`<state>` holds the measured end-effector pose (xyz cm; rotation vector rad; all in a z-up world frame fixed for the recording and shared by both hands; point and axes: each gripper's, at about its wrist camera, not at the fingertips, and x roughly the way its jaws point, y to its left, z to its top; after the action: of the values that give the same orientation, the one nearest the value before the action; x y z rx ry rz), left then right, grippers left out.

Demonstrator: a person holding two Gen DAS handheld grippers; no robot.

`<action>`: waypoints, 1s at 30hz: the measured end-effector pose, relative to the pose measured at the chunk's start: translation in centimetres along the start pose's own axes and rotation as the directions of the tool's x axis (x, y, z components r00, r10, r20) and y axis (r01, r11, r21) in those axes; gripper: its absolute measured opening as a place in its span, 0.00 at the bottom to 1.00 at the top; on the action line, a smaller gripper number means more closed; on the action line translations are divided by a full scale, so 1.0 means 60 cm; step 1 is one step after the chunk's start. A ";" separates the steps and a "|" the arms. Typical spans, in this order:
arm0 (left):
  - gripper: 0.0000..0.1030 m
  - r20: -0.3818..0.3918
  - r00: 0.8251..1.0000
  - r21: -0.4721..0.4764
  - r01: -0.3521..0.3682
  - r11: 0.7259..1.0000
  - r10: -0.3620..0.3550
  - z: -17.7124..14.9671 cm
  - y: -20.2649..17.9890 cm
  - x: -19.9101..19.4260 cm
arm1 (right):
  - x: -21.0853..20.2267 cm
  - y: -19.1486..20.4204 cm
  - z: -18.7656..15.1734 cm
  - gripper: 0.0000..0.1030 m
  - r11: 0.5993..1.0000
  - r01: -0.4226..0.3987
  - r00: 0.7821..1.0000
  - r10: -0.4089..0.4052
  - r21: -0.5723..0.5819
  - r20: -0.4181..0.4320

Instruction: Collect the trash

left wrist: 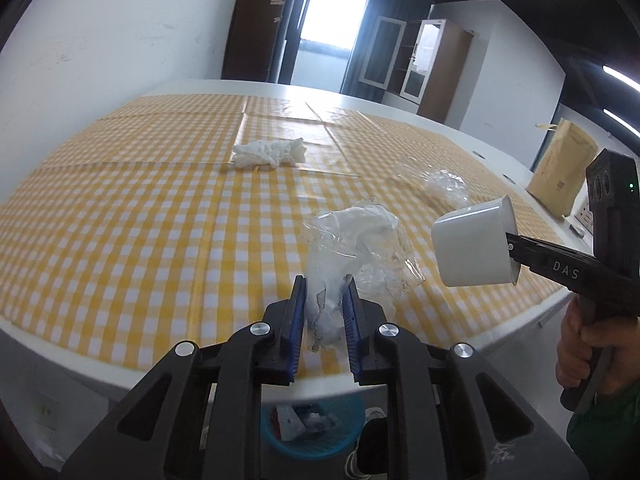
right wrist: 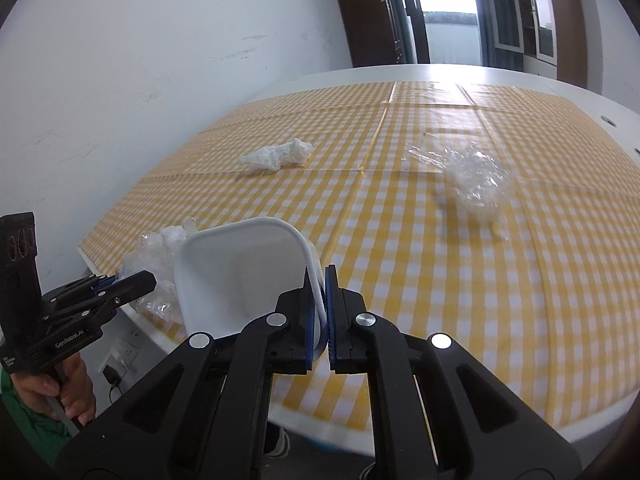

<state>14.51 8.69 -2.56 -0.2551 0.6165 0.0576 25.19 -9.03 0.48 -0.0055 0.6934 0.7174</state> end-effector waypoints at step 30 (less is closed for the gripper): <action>0.17 -0.024 0.998 -0.011 0.062 0.998 -0.062 -0.158 -0.050 -0.125 | -0.154 0.044 -0.210 0.04 1.000 -0.007 1.000 0.007 -0.008 0.020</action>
<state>3.46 3.53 -5.01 -0.2847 0.6319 -0.0025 11.29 -15.53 -3.34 -0.0034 0.6716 0.7258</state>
